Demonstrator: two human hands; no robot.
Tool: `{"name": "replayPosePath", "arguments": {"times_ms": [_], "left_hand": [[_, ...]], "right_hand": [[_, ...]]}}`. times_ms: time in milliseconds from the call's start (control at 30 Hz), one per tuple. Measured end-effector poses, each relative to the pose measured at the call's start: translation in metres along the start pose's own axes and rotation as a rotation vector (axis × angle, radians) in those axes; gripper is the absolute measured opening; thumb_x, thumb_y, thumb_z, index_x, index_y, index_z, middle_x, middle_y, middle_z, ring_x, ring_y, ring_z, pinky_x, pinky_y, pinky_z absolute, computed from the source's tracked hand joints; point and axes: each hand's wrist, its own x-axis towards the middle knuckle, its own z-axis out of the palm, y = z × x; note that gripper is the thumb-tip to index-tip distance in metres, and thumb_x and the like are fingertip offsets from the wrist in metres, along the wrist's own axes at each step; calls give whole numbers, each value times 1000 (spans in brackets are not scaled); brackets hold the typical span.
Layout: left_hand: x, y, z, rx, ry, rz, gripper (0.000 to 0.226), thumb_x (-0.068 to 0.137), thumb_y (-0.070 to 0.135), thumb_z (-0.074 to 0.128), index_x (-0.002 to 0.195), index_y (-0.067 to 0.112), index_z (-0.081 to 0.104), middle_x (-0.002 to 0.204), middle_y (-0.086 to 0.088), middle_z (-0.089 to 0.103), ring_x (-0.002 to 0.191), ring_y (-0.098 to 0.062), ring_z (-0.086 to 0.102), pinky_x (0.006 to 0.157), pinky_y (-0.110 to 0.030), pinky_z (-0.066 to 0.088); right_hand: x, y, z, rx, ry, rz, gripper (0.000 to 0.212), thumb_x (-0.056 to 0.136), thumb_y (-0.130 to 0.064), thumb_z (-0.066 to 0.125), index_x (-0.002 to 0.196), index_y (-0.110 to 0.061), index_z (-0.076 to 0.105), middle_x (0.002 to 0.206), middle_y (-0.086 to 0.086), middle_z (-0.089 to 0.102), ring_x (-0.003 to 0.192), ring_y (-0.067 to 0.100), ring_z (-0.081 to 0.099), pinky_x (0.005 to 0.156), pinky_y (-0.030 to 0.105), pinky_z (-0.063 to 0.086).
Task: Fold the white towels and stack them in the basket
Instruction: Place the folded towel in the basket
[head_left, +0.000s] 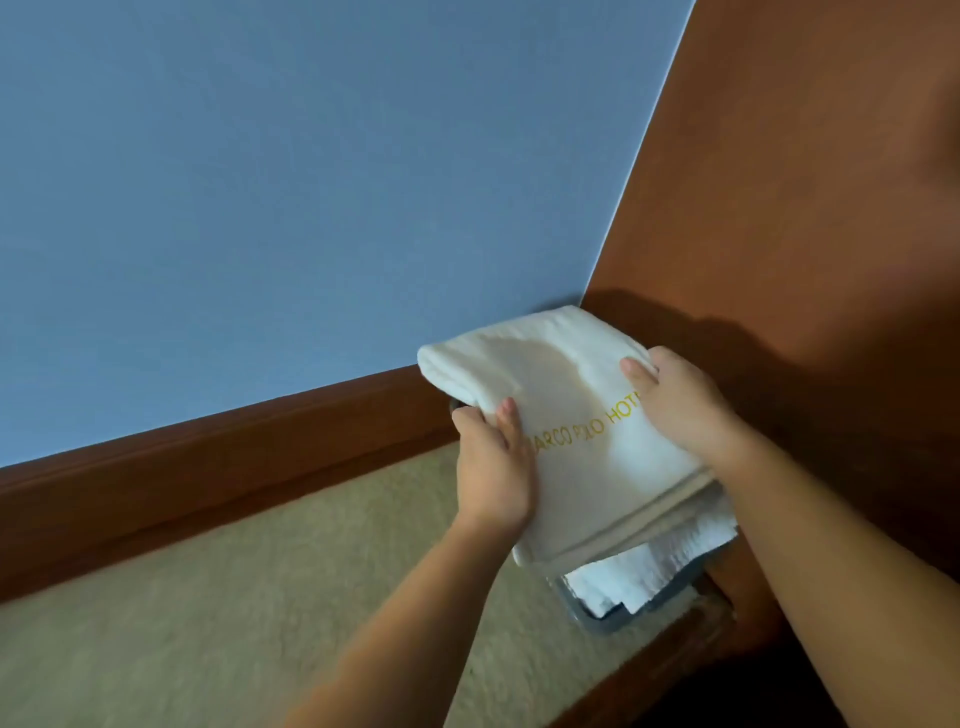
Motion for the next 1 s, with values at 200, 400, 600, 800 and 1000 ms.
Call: {"name": "replayPosePath", "arguments": {"times_ms": [200,400,600,800,1000], "left_hand": [[10,-53,76,-14,-208,-281,56,101,50,59,140,21,32,120,6,60,110,-17,62,95,-37,53],[-13,-94,81,68,-420,-304,79,90,46,75,148,41,21,122,10,64,106,-13,67,92,-41,61],[-1,-65,100,-161,-460,-385,77,95,46,70,147,62,15,130,-3,66,109,-24,72,84,-48,64],[-17,-79,100,177,-425,-467,96,103,40,58,162,29,-16,113,-1,61,105,-25,66,94,-45,58],[7,-55,79,752,-248,-72,132,73,90,58,161,21,-12,156,-11,26,145,-31,32,117,-46,35]], "right_hand": [[30,84,19,-104,-141,179,50,108,-44,43,149,-15,45,147,19,54,133,39,53,105,44,44],[1,131,69,-171,-236,327,57,109,-53,26,163,-43,11,150,14,40,136,37,39,111,54,36],[24,121,44,-227,-17,212,46,109,-46,33,155,-41,33,135,21,51,121,42,50,103,53,41],[15,128,50,-353,-206,257,48,110,-47,26,157,-44,24,137,15,50,125,36,47,102,53,39],[20,87,66,-327,86,67,72,99,-28,50,164,-31,20,161,14,31,146,37,30,119,58,27]]}}
